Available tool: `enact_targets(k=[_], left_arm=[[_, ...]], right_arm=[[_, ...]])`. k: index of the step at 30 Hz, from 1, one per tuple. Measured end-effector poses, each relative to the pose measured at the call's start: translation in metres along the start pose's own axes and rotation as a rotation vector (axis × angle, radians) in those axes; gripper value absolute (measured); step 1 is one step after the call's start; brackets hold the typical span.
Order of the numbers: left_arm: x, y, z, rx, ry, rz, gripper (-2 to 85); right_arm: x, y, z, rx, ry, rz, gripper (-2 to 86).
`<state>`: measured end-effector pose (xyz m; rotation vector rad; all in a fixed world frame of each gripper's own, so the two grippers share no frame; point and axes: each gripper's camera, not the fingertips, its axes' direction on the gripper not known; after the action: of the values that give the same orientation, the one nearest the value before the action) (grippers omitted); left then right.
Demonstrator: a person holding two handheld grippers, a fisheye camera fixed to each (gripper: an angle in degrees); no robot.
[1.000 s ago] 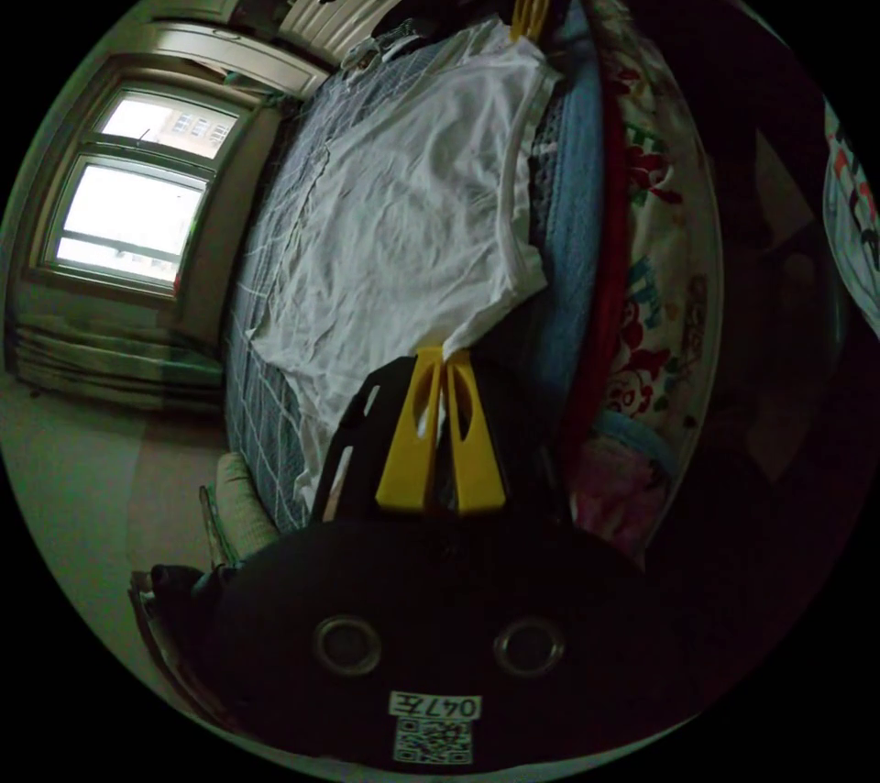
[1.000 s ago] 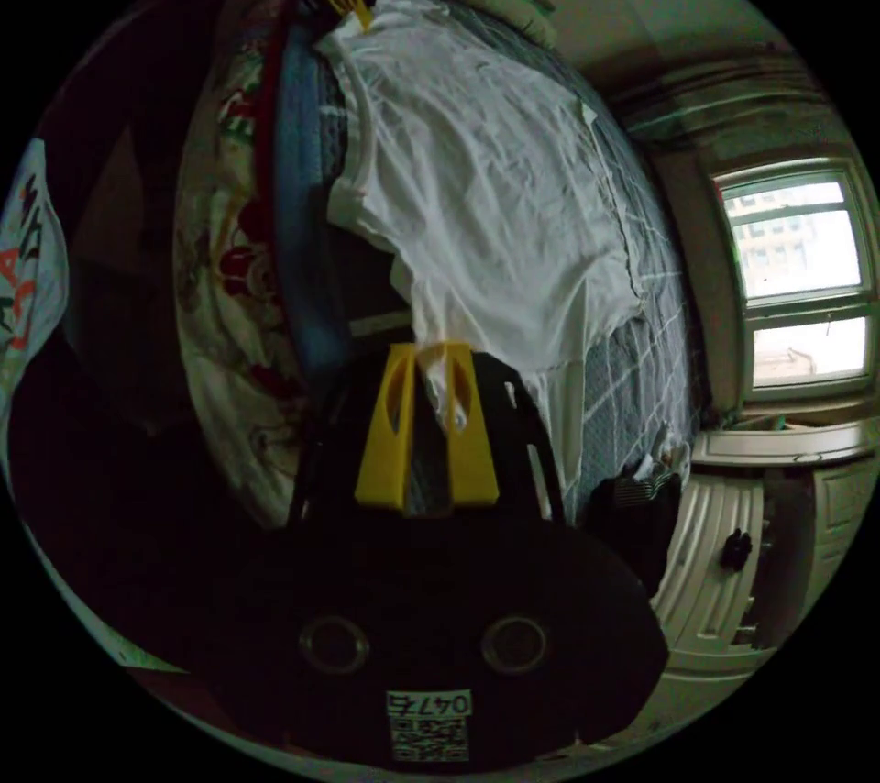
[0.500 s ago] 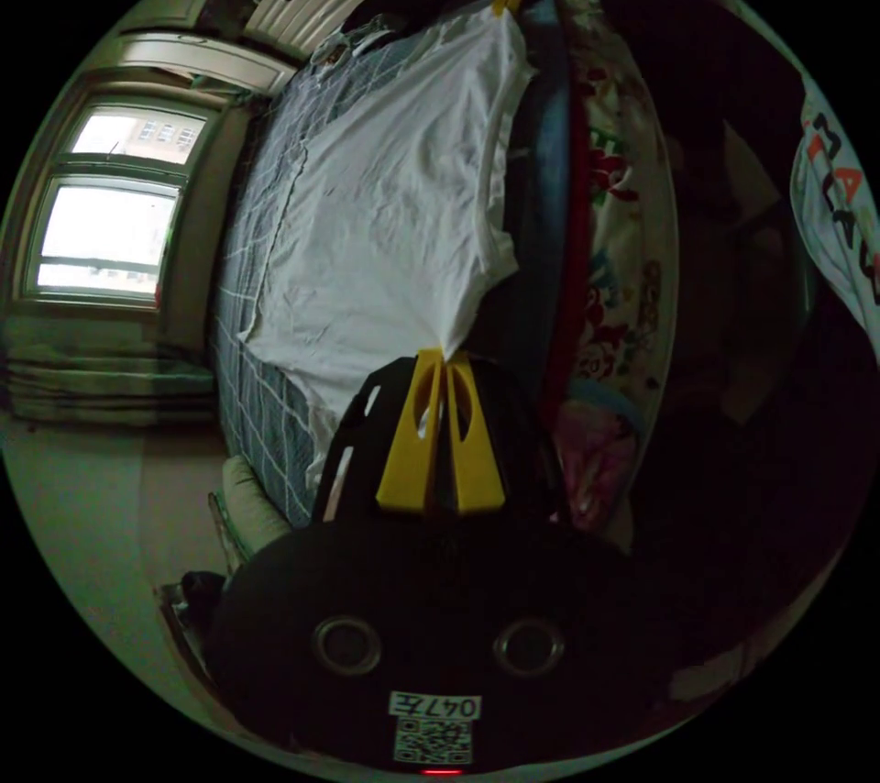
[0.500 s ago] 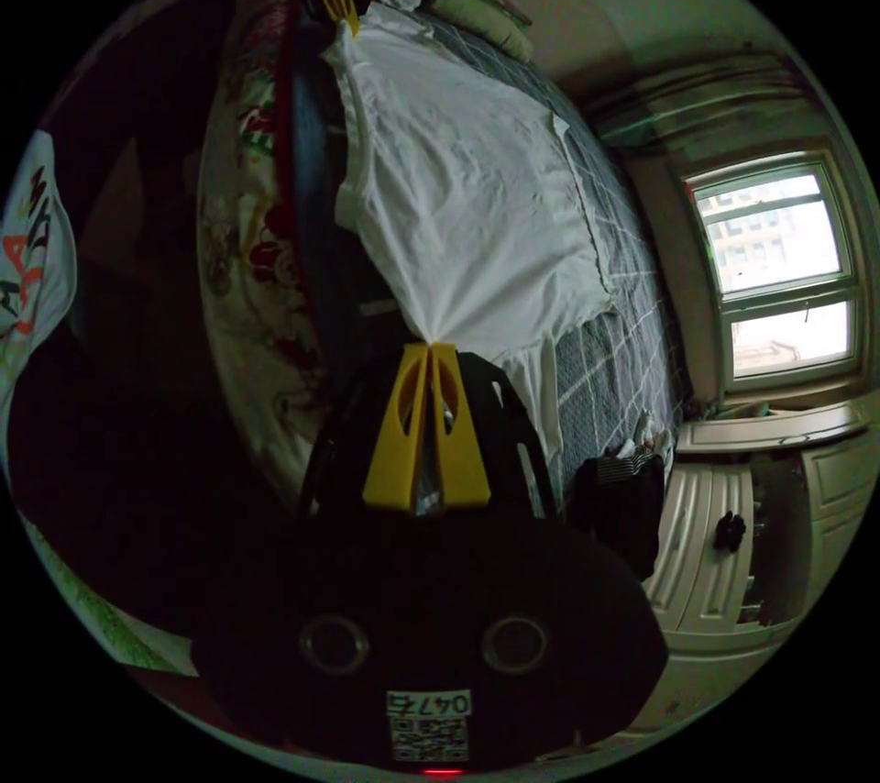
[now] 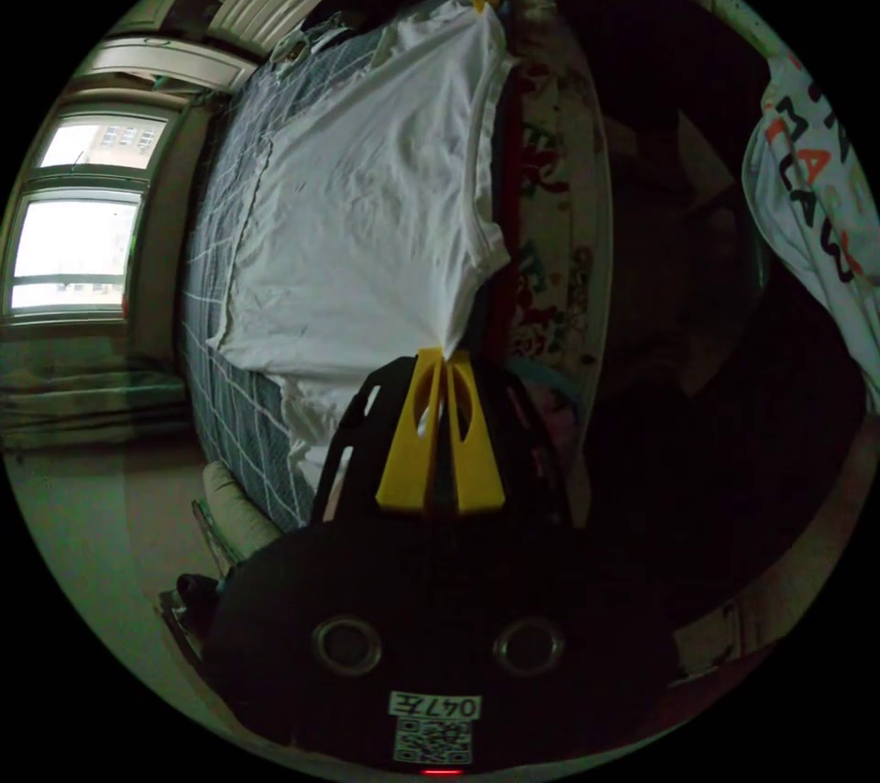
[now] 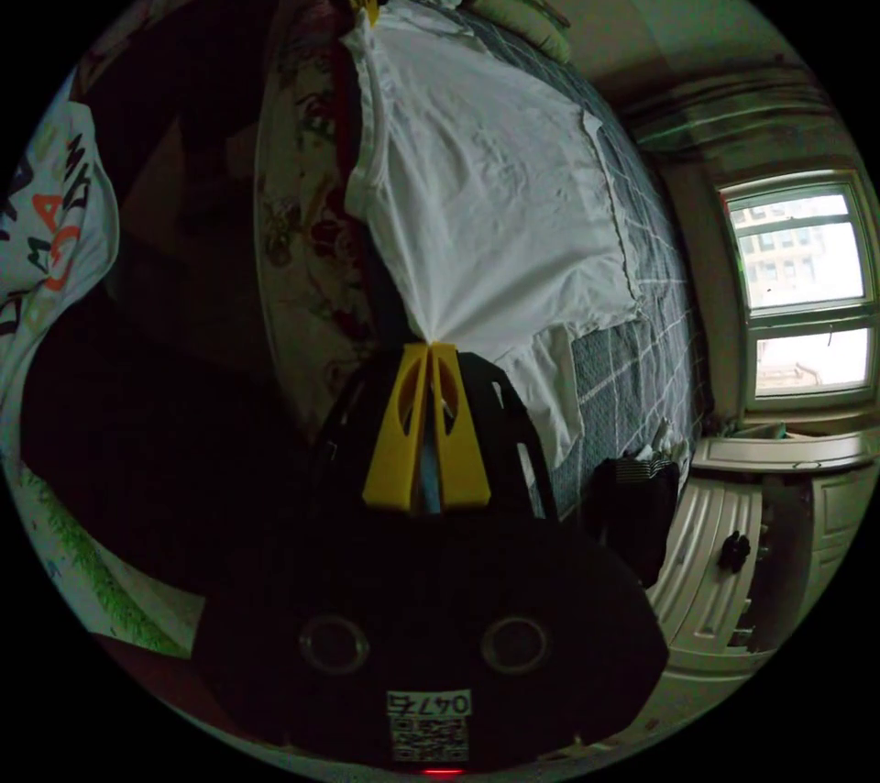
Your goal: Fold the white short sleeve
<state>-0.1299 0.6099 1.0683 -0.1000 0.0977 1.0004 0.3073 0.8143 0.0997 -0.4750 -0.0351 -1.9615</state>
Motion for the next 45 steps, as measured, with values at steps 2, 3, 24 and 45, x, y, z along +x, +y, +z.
enact_targets(k=[2,3,24,45], left_arm=[[-0.006,-0.011,-0.002,-0.007,0.018,0.004,-0.6],[-0.008,-0.014,-0.002,-0.008,0.021,0.003,-0.5],[-0.094,-0.271,-0.088,0.545,0.158,-0.236,11.5],[-0.294,-0.515,-0.077,0.445,0.356,-0.136,8.7]], right_arm=[[-0.003,0.01,0.006,-0.003,-0.018,-0.006,-0.3],[-0.004,0.016,0.011,-0.007,-0.04,-0.009,0.0],[0.029,0.272,0.099,-0.023,-0.06,0.472,0.7],[-0.033,0.452,0.095,0.161,-0.03,0.947,3.9]])
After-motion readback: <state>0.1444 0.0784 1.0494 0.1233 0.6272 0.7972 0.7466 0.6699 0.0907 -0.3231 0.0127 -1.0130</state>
